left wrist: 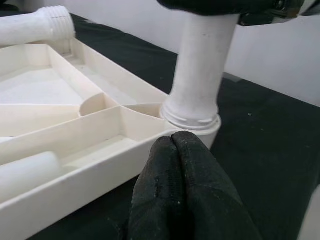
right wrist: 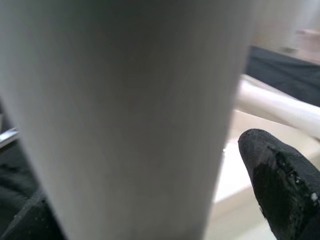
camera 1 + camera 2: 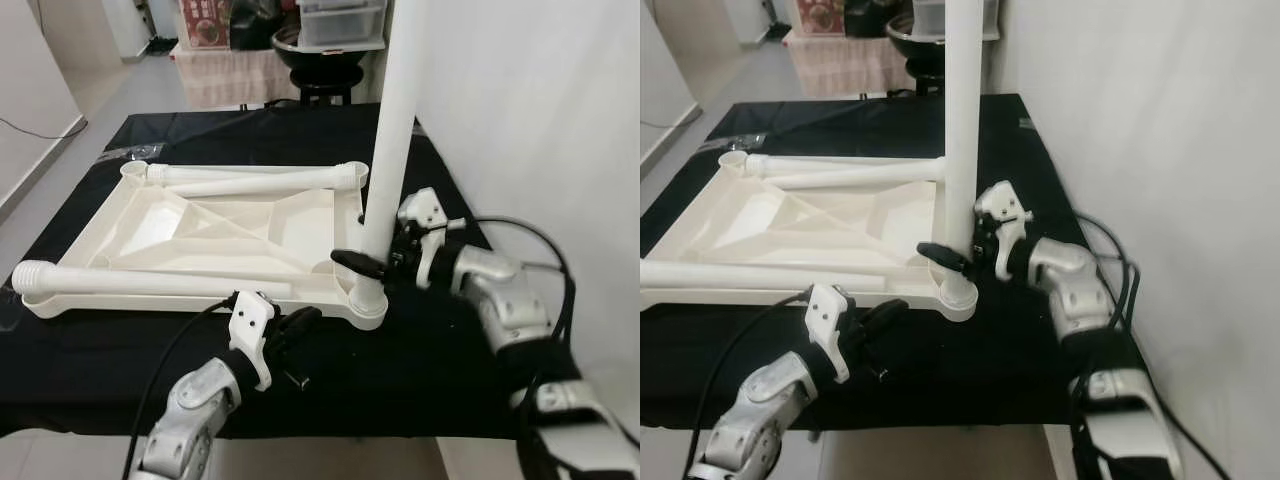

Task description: Building children table

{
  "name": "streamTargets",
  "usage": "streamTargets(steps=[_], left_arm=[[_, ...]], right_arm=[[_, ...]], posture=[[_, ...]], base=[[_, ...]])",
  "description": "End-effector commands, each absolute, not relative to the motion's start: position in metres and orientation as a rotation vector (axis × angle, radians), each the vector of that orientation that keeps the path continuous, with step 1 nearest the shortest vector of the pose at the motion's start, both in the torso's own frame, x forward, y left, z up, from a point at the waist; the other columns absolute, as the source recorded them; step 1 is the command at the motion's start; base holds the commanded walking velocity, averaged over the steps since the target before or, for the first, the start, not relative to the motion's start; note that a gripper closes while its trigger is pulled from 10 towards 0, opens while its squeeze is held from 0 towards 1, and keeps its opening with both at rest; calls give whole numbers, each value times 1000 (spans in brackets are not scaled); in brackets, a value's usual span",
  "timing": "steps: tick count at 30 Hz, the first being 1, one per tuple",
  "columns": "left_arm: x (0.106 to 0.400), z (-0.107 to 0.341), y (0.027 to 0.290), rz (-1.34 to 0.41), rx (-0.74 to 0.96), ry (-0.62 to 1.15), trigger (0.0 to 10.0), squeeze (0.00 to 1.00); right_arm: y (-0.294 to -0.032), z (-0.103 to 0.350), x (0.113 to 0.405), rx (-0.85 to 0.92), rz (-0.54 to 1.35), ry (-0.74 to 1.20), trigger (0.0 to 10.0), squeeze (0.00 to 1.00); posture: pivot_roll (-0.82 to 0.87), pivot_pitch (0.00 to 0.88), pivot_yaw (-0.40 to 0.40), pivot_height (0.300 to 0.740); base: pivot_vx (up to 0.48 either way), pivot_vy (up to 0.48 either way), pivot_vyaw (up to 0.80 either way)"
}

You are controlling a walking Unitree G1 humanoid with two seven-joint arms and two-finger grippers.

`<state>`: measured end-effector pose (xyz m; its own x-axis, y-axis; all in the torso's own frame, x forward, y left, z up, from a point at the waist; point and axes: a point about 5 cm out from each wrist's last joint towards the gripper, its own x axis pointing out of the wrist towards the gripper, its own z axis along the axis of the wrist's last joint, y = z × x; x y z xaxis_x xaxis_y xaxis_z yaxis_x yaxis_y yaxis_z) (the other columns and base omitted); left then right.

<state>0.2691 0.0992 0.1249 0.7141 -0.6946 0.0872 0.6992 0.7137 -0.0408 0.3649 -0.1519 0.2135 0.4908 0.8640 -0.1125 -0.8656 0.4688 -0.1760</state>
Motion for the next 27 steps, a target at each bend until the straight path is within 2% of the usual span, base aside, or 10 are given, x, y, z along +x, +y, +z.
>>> streamTargets(steps=[1,5,6,17,19,20,22,23,25,27], left_arm=[[267,122,100,-772,-59,-54,10000,0],[266,122,100,-772,-57,-55,10000,0],[265,122,100,-769,-57,-55,10000,0],[262,122,99,-766,-61,-58,10000,0],[261,123,100,-768,-65,-60,10000,0],[261,123,100,-768,-65,-60,10000,0],[261,124,104,-765,-58,-64,10000,0],[261,124,104,-765,-58,-64,10000,0],[262,125,107,-759,-38,-65,10000,0],[262,124,107,-762,-27,-64,10000,0]], right_arm=[[-151,207,365,-242,1121,72,10000,0],[-154,208,369,-237,1135,105,10000,0],[-156,209,372,-219,1129,129,0,0],[-175,201,366,-207,1072,133,0,0],[-186,172,340,-152,847,141,0,0],[-186,172,340,-152,847,141,0,0],[-177,136,311,-27,483,192,0,0],[-177,136,311,-27,483,192,0,0],[-148,107,279,106,314,314,0,0],[-139,110,276,45,375,294,0,0]], posture=[[-91,77,-8,740],[-85,77,-13,740],[-77,80,-9,740],[-74,90,-9,740],[-88,105,-13,740],[-88,105,-13,740],[-97,116,12,740],[-97,116,12,740],[-99,115,24,740],[-101,110,30,740]], base=[[0,0,0],[0,0,0],[0,0,0],[0,0,0],[0,0,0],[0,0,0],[0,0,0],[0,0,0],[0,0,0],[0,0,0]])
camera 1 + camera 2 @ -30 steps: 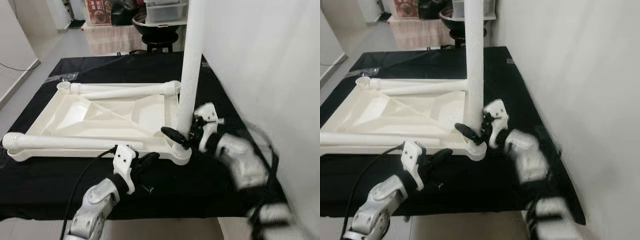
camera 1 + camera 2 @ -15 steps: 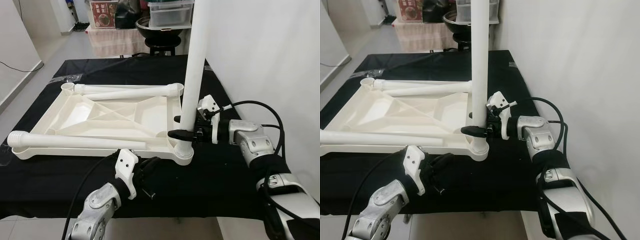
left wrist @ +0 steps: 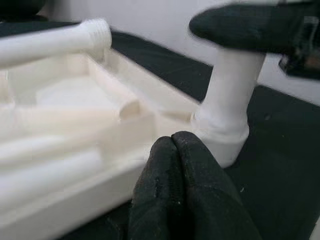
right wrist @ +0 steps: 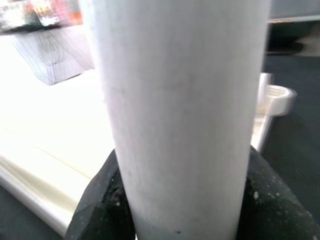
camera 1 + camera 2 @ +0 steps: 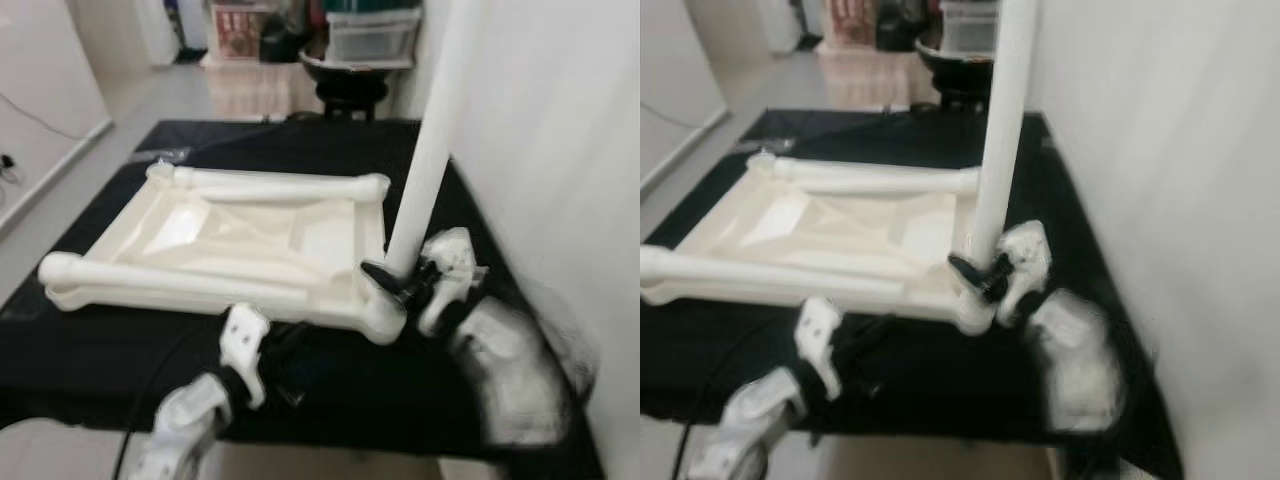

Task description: Building children table

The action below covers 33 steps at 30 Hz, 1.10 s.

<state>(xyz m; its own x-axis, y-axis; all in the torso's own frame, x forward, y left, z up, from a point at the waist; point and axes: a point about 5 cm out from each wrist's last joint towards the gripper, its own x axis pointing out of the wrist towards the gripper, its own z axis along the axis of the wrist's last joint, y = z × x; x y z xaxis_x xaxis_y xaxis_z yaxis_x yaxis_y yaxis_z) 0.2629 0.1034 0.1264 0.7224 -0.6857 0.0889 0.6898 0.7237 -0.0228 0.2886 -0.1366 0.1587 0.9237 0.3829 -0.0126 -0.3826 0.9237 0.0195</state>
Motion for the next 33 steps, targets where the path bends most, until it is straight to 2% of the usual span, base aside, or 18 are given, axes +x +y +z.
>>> streamTargets(steps=[1,7,8,13,14,20,21,24,27,33], left_arm=[[262,124,107,-762,-27,-64,10000,0],[263,124,107,-770,-16,-62,10000,0],[265,124,109,-754,-10,-65,10000,0],[265,124,109,-749,-9,-65,10000,0],[266,124,109,-753,-8,-63,10000,0],[267,123,106,-767,-11,-59,10000,0],[267,123,105,-772,-14,-58,10000,0],[267,123,104,-772,-16,-58,10000,0],[265,122,103,-763,1,-61,10000,0],[257,120,102,-771,9,-56,10000,0]], right_arm=[[-139,110,276,45,375,294,0,0],[-143,112,288,-13,419,298,0,0],[-137,121,308,-1,401,255,10000,0],[-133,125,310,6,398,235,10000,0],[-130,134,315,22,444,190,10000,1000],[-130,153,316,20,546,123,10000,1000],[-137,160,320,-41,640,100,10000,0],[-145,164,323,-94,732,102,10000,0],[-164,171,335,-173,934,136,10000,0],[-170,174,345,-159,1042,167,10000,0]], posture=[[-101,110,30,740],[-96,99,19,740],[-90,89,36,740],[-90,89,36,740],[-88,82,38,740],[-96,78,36,740],[-93,73,35,740],[-86,67,29,740],[-80,62,25,740],[-74,46,25,740]], base=[[0,0,0],[0,0,0],[0,0,0],[0,0,0],[0,0,0],[0,0,0],[0,0,0],[0,0,0],[0,0,0],[0,0,0]])
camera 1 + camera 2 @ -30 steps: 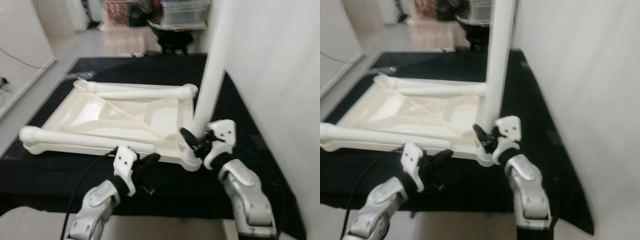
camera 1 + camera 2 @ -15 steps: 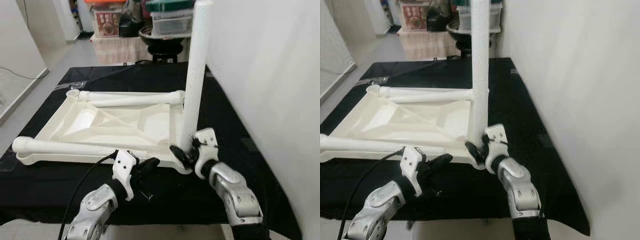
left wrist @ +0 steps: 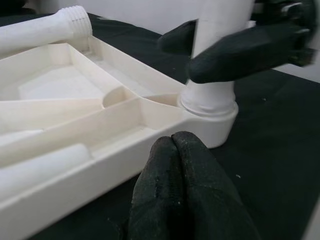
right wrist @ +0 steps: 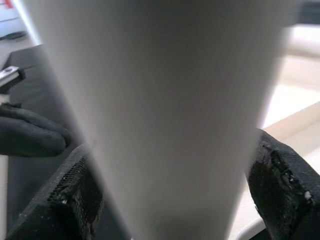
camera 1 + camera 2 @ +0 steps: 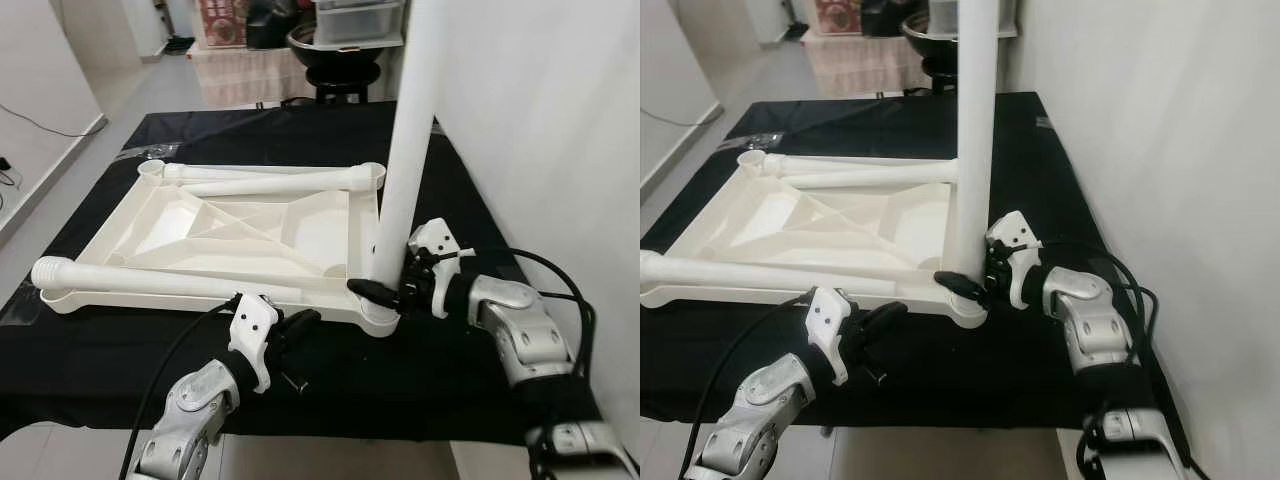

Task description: Building children table

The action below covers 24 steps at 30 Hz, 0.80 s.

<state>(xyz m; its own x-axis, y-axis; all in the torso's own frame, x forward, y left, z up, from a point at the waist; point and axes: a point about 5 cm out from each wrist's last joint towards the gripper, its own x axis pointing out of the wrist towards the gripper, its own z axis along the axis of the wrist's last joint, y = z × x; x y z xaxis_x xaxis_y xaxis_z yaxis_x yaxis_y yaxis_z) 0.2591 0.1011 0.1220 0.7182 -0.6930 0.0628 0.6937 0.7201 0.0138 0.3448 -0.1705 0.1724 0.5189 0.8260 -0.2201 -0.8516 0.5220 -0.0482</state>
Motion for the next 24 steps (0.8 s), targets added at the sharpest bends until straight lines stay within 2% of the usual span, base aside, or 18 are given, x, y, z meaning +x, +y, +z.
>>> streamTargets(steps=[1,3,4,8,12,20,21,23,24], left_arm=[[254,120,102,-778,14,-53,10000,0],[252,119,101,-782,17,-51,10000,0],[252,119,101,-784,20,-51,10000,0],[252,119,100,-788,25,-52,10000,0],[252,118,101,-790,19,-53,10000,0],[252,120,103,-783,7,-56,10000,0],[253,121,106,-776,2,-56,10000,0],[253,121,106,-776,2,-56,10000,0],[254,122,108,-770,-6,-55,10000,0]], right_arm=[[-173,175,350,-144,1038,174,4431,0],[-175,176,353,-133,1032,178,4431,0],[-178,176,356,-119,1008,177,0,0],[-181,175,359,-100,999,175,0,0],[-195,162,348,-64,974,161,0,0],[-198,145,331,-85,808,173,0,0],[-181,132,326,8,510,130,0,0],[-181,132,326,8,510,130,0,0],[-152,111,302,-70,427,200,0,0]], posture=[[-73,44,26,740],[-73,44,26,740],[-73,43,25,740],[-74,45,25,740],[-86,62,33,740],[-101,90,31,740],[-140,115,51,740],[-140,115,51,740],[-149,120,56,740]], base=[[0,0,0],[0,0,0],[0,0,0],[0,0,0],[0,0,0],[0,0,0],[0,0,0],[0,0,0],[0,0,0]])
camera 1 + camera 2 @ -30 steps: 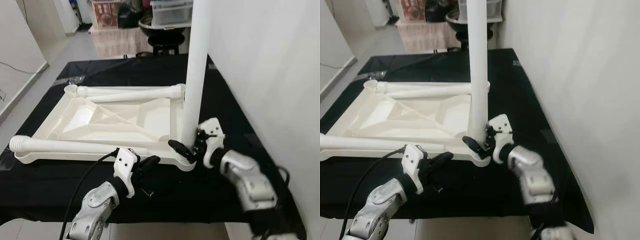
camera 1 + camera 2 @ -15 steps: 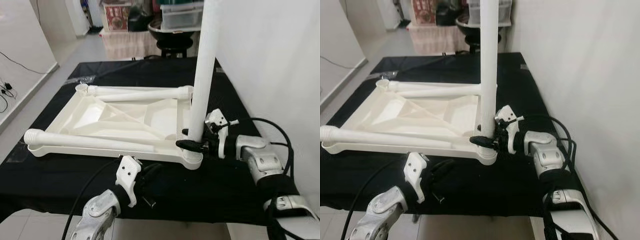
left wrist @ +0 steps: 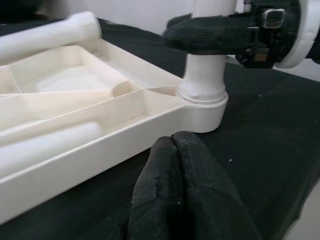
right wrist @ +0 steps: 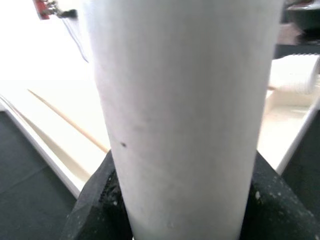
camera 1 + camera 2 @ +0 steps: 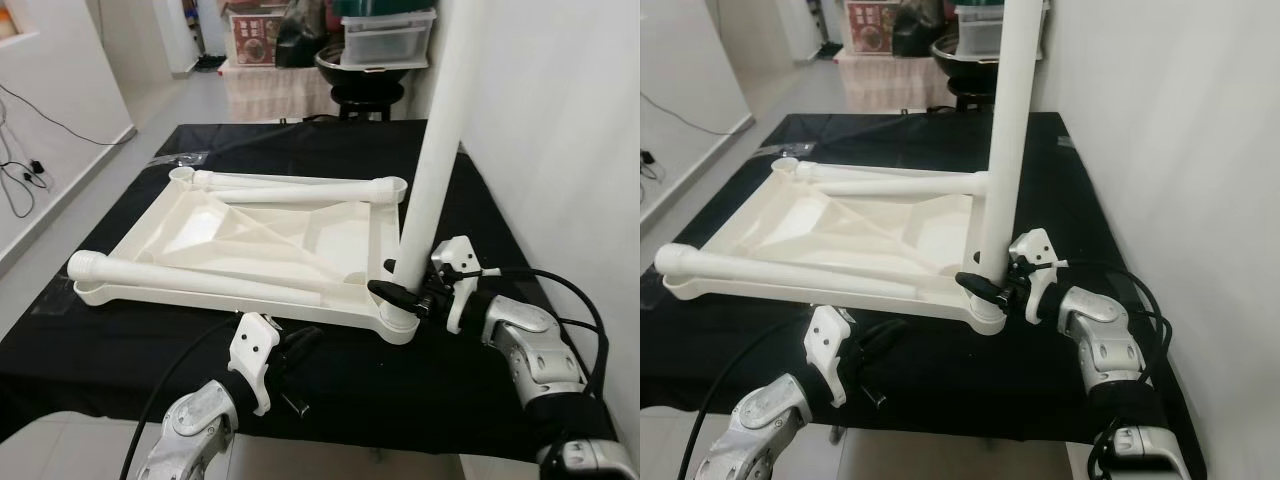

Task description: Building children table

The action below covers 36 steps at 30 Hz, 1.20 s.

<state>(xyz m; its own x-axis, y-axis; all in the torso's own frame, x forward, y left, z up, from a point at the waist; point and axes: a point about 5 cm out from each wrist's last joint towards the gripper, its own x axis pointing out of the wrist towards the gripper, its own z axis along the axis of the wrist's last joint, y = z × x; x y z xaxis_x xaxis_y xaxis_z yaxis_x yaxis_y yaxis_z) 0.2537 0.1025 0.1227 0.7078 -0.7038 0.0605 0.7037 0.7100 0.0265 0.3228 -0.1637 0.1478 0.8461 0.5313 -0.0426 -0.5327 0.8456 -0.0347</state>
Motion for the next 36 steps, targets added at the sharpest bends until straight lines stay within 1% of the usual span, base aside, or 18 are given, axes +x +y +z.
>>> streamTargets(steps=[1,2,4,6,10,11,12,13,14,19,20,24,25,28,33,34,35,36], left_arm=[[254,122,108,-770,-6,-55,10000,0],[256,122,110,-773,-6,-51,10000,0],[258,123,109,-779,-13,-49,10000,0],[262,123,107,-798,3,-44,10000,0],[262,123,108,-794,6,-45,10000,0],[262,123,108,-780,4,-47,10000,0],[263,123,109,-772,3,-48,10000,0],[263,123,109,-772,3,-48,10000,0],[263,122,109,-769,3,-48,10000,0],[264,122,107,-775,1,-44,10000,0],[265,121,105,-780,-2,-43,10000,0],[265,121,105,-781,-3,-43,10000,0],[266,121,104,-779,-5,-45,10000,0],[266,120,103,-776,-7,-46,10000,0],[265,120,102,-771,-8,-47,10000,0],[265,120,102,-770,-8,-47,10000,0],[265,120,102,-770,-8,-47,10000,0],[264,120,102,-769,-8,-47,10000,0]], right_arm=[[-152,111,302,-70,427,200,0,0],[-142,119,297,-45,366,160,0,0],[-141,117,296,-49,335,167,0,0],[-135,120,304,-101,413,130,0,0],[-132,123,303,-110,430,116,0,0],[-132,124,305,-95,428,114,10000,0],[-132,127,306,-64,450,106,10000,141],[-132,127,306,-64,450,106,10000,141],[-131,130,309,-38,500,100,10000,1000],[-128,148,313,-24,646,70,10000,1000],[-133,160,321,-74,785,55,10000,1000],[-135,162,323,-91,825,57,10000,1000],[-145,168,338,-169,938,77,10000,0],[-152,173,348,-217,1002,96,10000,0],[-158,180,361,-193,1000,116,10000,0],[-159,183,364,-182,988,120,4314,0],[-159,183,364,-182,988,120,4314,0],[-161,186,366,-169,983,118,0,0]], posture=[[-149,120,56,740],[-170,122,74,740],[-161,106,71,740],[-157,102,71,740],[-157,102,71,740],[-146,99,68,740],[-142,96,68,740],[-142,96,68,740],[-138,90,64,740],[-137,82,60,740],[-137,76,55,740],[-137,76,55,740],[-123,69,39,740],[-117,67,35,740],[-107,67,25,740],[-107,66,24,740],[-107,66,24,740],[-105,69,22,740]], base=[[0,0,0],[0,0,0],[0,0,0],[0,0,0],[0,0,0],[0,0,0],[0,0,0],[0,0,0],[0,0,0],[0,0,0],[0,0,0],[0,0,0],[0,0,0],[0,0,0],[0,0,0],[0,0,0],[0,0,0],[0,0,0]])
